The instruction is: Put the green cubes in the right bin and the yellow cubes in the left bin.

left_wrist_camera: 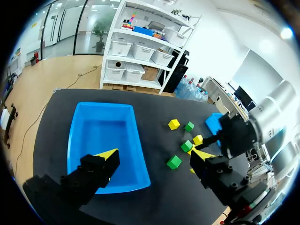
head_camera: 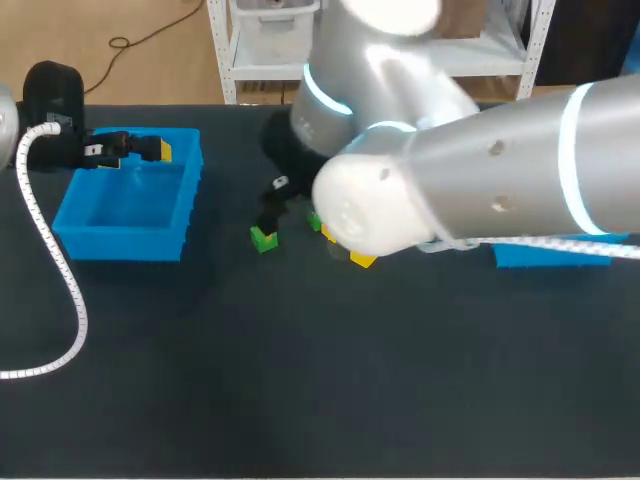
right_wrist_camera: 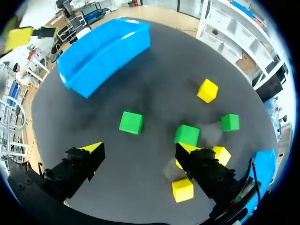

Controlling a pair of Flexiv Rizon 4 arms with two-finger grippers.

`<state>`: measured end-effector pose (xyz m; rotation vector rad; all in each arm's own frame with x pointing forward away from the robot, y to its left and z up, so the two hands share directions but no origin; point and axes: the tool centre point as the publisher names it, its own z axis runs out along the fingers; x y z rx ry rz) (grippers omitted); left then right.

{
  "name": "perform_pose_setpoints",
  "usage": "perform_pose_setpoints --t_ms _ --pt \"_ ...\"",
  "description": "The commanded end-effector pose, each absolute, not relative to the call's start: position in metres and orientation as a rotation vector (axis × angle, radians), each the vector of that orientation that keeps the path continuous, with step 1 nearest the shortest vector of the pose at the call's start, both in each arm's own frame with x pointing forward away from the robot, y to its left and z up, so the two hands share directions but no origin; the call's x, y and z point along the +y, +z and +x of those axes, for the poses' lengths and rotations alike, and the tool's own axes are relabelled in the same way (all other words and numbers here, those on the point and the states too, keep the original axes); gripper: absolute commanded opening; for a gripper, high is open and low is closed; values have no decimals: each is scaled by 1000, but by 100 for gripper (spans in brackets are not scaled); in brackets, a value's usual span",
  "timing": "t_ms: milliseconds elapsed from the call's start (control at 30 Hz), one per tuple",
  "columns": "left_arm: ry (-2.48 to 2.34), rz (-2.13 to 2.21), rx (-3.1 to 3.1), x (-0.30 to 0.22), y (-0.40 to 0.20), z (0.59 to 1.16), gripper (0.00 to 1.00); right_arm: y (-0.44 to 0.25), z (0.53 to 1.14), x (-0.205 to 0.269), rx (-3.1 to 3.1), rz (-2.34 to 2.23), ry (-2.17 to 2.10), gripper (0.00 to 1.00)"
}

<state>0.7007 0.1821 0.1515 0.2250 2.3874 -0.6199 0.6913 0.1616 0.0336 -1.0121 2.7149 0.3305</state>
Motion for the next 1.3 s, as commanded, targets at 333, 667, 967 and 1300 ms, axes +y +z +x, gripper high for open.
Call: perform_pose_setpoints --t_ms 333,667,967,1300 --pt "-634 231 2377 184 150 700 100 1 717 196 2786 -1000 256 100" --pt "-634 231 2377 184 150 700 100 -9 714 198 2795 -980 187 100" --pt "-634 231 2377 184 150 700 100 -10 712 193 2809 -900 129 6" --pt "-634 231 2377 184 150 700 100 -10 708 189 2815 -876 123 0"
